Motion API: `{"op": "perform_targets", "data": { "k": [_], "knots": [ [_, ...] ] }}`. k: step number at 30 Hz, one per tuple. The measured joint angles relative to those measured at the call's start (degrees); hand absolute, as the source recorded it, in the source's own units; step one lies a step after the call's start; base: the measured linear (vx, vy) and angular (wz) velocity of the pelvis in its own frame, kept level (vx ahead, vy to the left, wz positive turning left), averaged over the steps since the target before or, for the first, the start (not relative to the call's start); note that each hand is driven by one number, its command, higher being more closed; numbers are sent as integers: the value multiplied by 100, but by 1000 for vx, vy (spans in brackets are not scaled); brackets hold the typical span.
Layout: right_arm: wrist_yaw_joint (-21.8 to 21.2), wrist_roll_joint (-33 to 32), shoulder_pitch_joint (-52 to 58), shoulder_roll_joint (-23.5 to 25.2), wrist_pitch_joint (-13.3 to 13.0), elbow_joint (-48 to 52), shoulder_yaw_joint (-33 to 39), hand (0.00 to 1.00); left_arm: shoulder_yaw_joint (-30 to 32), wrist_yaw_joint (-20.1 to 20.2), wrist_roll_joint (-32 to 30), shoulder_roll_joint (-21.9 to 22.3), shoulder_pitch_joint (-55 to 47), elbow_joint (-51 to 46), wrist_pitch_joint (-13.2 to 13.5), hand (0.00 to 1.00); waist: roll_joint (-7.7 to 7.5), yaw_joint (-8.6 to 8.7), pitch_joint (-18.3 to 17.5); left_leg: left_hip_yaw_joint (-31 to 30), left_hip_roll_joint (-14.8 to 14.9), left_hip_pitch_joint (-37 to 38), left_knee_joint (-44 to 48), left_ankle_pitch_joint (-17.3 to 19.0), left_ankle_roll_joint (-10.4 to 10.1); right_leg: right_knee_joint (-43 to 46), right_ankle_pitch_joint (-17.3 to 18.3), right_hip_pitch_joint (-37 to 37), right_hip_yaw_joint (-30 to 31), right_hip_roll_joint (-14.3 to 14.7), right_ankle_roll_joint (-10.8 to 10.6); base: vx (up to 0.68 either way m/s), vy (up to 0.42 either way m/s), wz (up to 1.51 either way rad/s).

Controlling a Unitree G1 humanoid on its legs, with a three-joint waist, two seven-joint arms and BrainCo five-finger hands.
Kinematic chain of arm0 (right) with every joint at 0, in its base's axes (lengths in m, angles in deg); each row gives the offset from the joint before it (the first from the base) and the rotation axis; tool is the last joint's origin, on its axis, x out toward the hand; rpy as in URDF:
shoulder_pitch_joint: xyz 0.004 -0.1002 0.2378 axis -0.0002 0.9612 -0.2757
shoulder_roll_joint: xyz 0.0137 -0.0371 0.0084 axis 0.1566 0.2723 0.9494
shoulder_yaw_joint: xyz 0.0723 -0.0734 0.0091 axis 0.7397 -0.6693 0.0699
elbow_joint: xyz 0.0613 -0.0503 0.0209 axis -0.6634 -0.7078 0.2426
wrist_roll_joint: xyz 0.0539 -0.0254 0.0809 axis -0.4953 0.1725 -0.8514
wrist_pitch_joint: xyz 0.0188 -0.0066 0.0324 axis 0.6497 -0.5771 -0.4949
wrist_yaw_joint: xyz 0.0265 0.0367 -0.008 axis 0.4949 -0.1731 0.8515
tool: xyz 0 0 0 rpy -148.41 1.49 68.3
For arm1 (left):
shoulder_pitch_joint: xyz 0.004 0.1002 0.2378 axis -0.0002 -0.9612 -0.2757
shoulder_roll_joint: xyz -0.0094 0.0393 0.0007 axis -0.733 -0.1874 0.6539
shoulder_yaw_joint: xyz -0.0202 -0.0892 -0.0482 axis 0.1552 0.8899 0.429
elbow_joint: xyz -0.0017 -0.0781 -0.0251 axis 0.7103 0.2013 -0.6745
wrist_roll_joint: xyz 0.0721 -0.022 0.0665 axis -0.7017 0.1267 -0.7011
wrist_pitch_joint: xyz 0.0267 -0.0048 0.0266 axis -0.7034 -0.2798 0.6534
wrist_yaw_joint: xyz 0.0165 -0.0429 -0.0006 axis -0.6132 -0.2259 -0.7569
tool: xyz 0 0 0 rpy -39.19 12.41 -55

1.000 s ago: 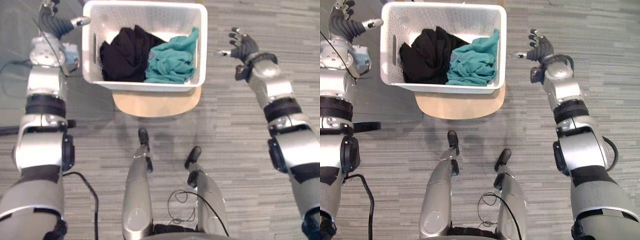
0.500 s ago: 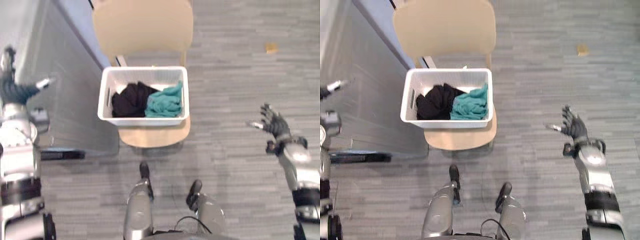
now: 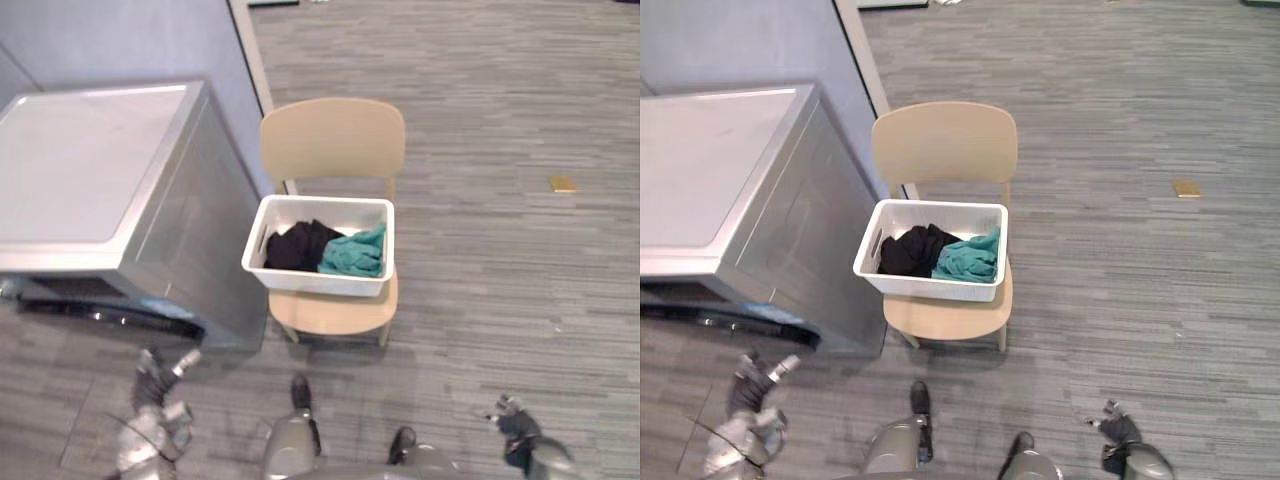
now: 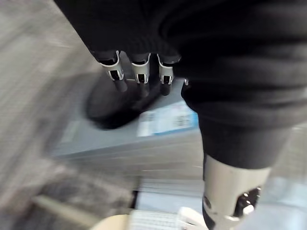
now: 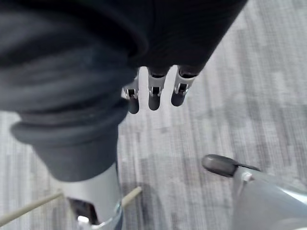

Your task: Pick up the laundry basket with both hands and put the clothes into the washing machine.

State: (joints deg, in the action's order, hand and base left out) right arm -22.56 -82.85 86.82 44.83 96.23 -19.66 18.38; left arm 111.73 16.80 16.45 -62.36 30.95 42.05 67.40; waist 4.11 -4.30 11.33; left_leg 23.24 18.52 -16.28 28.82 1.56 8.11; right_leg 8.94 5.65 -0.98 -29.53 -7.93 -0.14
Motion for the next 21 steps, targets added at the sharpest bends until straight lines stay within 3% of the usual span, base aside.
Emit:
{"op": "perform_targets", "data": {
  "k": [1,2,3,5,6,7,8,9,10,11,13,14,15,16,17,18,19,20,21],
  "knots": [
    [62,198,21,107,63,-315,3,0,-100,7,-33,133,-70,640,-73,0,7,47,-4,99,291,276,928,179,-277,69,13,193,-327,-4,20,2,-21,81],
    [124,340,97,145,95,-540,7,0,-114,-11,-140,264,-41,1229,-103,0,73,66,-58,127,428,650,1321,235,-385,166,29,299,-577,-31,43,-23,8,88],
    [149,402,121,140,100,-646,28,0,-109,-26,-178,315,-25,1476,-113,0,132,73,-104,131,507,775,1429,232,-393,223,33,293,-691,-36,48,-53,47,81],
    [261,526,25,146,110,-919,327,0,-66,-129,-373,380,166,2237,-109,0,278,107,-173,385,586,829,1166,311,-649,517,69,177,-1120,-193,68,-98,94,111],
    [287,594,-96,205,128,-1129,486,0,-33,-252,-464,364,197,2577,-94,0,101,246,-202,442,120,852,505,229,-757,542,175,64,-1446,-333,42,-214,78,173],
    [296,621,-232,348,128,-1454,504,0,92,-354,-542,203,221,2761,-68,0,-245,413,-293,260,-291,1015,41,389,-764,45,58,-27,-1469,-412,57,-230,0,147],
    [334,631,-285,326,117,-1522,563,0,164,-419,-565,235,260,2893,-93,0,-141,342,-303,445,-26,1047,369,605,-797,44,-142,-7,-1683,-329,115,-268,25,138],
    [449,641,-455,293,120,-1606,741,0,169,-504,-645,241,272,3123,-141,0,-26,368,-255,779,317,1338,189,638,-1353,201,-191,-38,-2051,-277,184,-189,74,106],
    [478,641,-512,305,126,-1623,783,0,141,-507,-672,264,382,3188,-174,0,42,394,-249,834,270,1438,-166,680,-1636,315,-193,-52,-2254,-353,184,-203,225,157],
    [516,637,-533,312,134,-1673,860,0,95,-512,-777,231,562,3188,-176,0,51,394,-218,1080,22,1538,-774,826,-1755,547,-199,-77,-2518,-597,176,-152,245,136],
    [601,658,-726,315,134,-1707,851,0,-115,-521,-856,128,772,3190,-169,0,-36,324,-125,1280,-367,1657,-1386,929,-1503,768,-281,-73,-2654,-953,56,-225,349,125],
    [607,728,-957,394,123,-1665,682,0,-247,-534,-978,74,784,3190,-160,0,-171,285,2,1128,-738,1753,-1520,845,-1348,1023,-353,-36,-2532,-1331,36,-214,307,79],
    [611,729,-973,404,118,-1639,626,0,-296,-548,-988,68,785,3196,-160,0,-160,287,14,1065,-794,1775,-1543,854,-1332,1115,-373,-36,-2484,-1412,66,-246,330,72],
    [613,728,-994,456,58,-1555,420,0,-582,-565,-1057,37,792,3201,-162,0,-89,358,62,794,-944,1844,-1622,864,-1130,1455,-387,-137,-1962,-1577,142,-179,213,94],
    [607,718,-983,521,5,-1456,201,0,-813,-583,-1162,-43,838,3202,-114,0,-40,366,65,507,-1055,1785,-1673,834,-1032,1521,-51,-360,-832,-1364,62,-202,241,112],
    [592,715,-981,531,-7,-1422,141,0,-850,-594,-1200,-64,855,3204,-61,0,-67,367,60,327,-1174,1761,-1765,783,-949,1569,126,-505,-237,-1220,56,-139,119,144],
    [598,655,-939,555,-42,-1362,138,0,-855,-626,-1251,-87,927,3205,7,0,-125,407,80,-90,-1410,1688,-1890,684,-799,1695,409,-688,855,-923,-18,-98,63,196],
    [597,477,-774,592,-98,-1332,158,0,-880,-636,-1257,-83,991,3222,2,0,-165,532,101,-593,-1611,1640,-1957,578,-690,1859,644,-732,1672,-609,-110,-75,33,215],
    [605,370,-681,645,-112,-1250,159,0,-904,-637,-1267,-72,982,3219,2,0,-190,561,115,-810,-1696,1658,-1990,559,-625,1968,710,-733,1916,-484,-136,-35,-11,227]
  ]
}}
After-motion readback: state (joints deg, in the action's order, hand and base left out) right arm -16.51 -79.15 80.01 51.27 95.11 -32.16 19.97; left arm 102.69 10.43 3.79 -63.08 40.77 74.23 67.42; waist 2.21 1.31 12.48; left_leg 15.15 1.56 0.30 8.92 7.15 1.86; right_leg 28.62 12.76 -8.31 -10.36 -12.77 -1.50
